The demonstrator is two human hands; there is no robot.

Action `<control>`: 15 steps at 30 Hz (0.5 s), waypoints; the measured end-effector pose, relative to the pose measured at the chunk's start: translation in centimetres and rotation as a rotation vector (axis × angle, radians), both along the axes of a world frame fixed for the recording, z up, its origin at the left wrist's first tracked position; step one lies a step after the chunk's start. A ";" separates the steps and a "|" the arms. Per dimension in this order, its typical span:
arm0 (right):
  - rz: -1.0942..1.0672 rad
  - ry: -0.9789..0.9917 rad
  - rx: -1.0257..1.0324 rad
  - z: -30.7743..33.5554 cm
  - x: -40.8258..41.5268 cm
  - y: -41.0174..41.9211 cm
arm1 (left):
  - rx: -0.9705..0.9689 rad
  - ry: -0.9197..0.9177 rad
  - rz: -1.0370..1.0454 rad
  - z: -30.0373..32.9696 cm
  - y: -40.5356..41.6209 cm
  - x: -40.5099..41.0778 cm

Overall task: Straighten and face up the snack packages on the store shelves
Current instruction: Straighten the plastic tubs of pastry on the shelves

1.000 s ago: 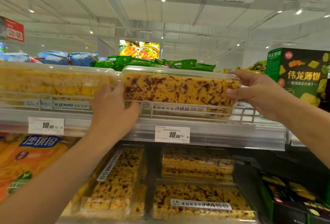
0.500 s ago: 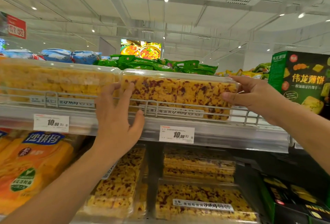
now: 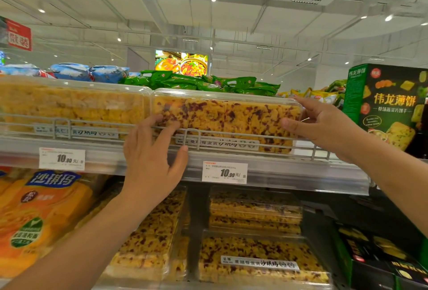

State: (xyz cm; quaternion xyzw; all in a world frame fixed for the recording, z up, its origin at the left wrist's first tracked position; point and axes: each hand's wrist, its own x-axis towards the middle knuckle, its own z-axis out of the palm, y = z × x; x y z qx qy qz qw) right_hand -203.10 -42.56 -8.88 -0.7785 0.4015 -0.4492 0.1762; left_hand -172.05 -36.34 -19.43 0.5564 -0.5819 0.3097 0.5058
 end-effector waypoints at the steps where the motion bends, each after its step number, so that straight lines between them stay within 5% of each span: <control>1: -0.023 0.023 -0.014 -0.1 0.0 0.0 | -0.002 -0.001 0.002 0.0 0.0 0.0; 8: -0.423 0.317 -0.518 -5.0 1.7 1.3 | 0.067 -0.081 0.070 -1.2 0.1 0.3; 15: -0.274 0.525 -0.718 -13.9 7.9 3.6 | 0.092 -0.285 0.211 -4.9 1.4 1.0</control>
